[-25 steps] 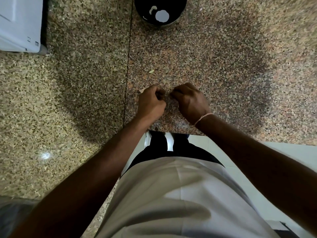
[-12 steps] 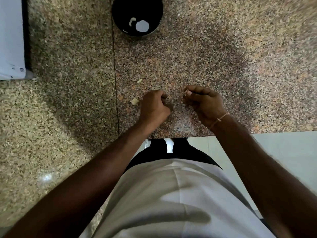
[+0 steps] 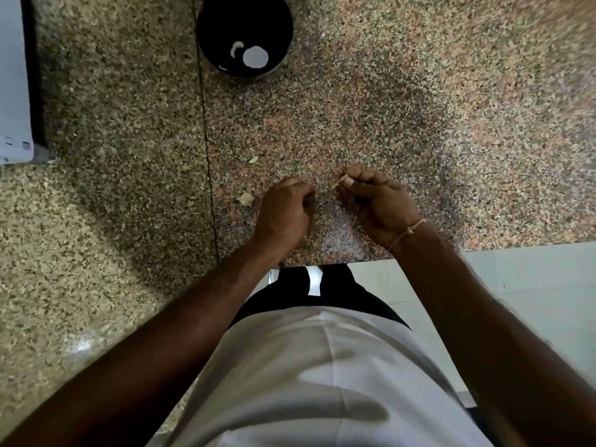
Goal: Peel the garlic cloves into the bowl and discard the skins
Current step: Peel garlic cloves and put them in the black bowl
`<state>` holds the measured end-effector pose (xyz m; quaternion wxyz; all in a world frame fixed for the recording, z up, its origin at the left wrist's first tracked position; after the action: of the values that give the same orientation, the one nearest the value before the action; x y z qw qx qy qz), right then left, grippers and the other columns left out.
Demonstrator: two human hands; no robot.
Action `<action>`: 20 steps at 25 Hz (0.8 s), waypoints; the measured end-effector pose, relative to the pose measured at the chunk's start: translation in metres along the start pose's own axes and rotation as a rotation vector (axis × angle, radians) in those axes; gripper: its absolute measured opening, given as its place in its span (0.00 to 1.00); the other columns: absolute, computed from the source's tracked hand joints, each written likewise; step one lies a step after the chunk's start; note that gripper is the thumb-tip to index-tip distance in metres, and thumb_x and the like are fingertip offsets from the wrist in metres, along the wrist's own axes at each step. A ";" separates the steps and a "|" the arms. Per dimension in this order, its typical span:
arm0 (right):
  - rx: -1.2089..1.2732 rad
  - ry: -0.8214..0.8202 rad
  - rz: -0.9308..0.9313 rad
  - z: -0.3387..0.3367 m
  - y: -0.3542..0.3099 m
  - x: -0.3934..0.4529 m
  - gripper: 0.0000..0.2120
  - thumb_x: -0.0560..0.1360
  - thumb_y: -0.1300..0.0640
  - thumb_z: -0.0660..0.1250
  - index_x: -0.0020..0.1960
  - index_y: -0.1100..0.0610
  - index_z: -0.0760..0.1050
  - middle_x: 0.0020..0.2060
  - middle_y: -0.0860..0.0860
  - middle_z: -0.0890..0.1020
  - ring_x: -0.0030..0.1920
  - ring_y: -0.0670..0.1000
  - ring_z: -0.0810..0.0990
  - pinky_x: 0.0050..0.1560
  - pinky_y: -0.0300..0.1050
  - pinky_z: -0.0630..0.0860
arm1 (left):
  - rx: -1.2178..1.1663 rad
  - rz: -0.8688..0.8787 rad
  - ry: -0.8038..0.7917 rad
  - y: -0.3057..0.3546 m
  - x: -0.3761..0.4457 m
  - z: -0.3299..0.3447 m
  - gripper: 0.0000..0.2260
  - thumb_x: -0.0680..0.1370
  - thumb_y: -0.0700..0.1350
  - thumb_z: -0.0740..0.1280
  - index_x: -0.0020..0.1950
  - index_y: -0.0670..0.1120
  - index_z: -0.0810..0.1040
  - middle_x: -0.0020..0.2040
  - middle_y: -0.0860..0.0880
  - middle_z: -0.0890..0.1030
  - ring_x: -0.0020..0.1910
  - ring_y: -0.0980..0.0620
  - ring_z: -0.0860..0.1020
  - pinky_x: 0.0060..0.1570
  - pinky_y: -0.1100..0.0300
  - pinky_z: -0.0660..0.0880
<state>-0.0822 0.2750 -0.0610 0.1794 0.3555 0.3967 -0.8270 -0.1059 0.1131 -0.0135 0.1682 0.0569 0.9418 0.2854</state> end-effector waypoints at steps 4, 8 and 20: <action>0.034 -0.013 0.004 0.003 0.000 0.001 0.09 0.78 0.75 0.64 0.50 0.64 0.80 0.43 0.52 0.85 0.46 0.49 0.85 0.50 0.40 0.82 | -0.010 -0.051 0.049 -0.006 0.006 -0.001 0.03 0.80 0.42 0.73 0.52 0.44 0.85 0.49 0.49 0.82 0.44 0.54 0.74 0.44 0.60 0.66; 0.068 -0.008 -0.001 -0.001 0.001 0.002 0.09 0.78 0.74 0.65 0.49 0.63 0.81 0.42 0.52 0.85 0.46 0.49 0.85 0.52 0.41 0.83 | -0.072 -0.060 0.088 -0.010 0.008 -0.001 0.04 0.79 0.41 0.74 0.51 0.45 0.81 0.47 0.52 0.78 0.45 0.54 0.76 0.43 0.61 0.70; 0.152 -0.036 0.015 -0.007 0.000 0.006 0.09 0.75 0.73 0.68 0.50 0.63 0.83 0.45 0.54 0.86 0.47 0.49 0.86 0.52 0.41 0.83 | -0.069 0.037 0.050 0.005 0.027 0.001 0.06 0.79 0.43 0.75 0.55 0.43 0.85 0.53 0.47 0.81 0.48 0.54 0.76 0.46 0.62 0.72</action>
<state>-0.0828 0.2804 -0.0683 0.1653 0.3562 0.3268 -0.8597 -0.1305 0.1228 -0.0191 0.1413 0.0612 0.9341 0.3221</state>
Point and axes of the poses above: each hand's wrist, its own x-axis towards the middle knuckle, its own z-axis out of the palm, y = z × x, the point moved 10 cm from there along x, towards the middle knuckle
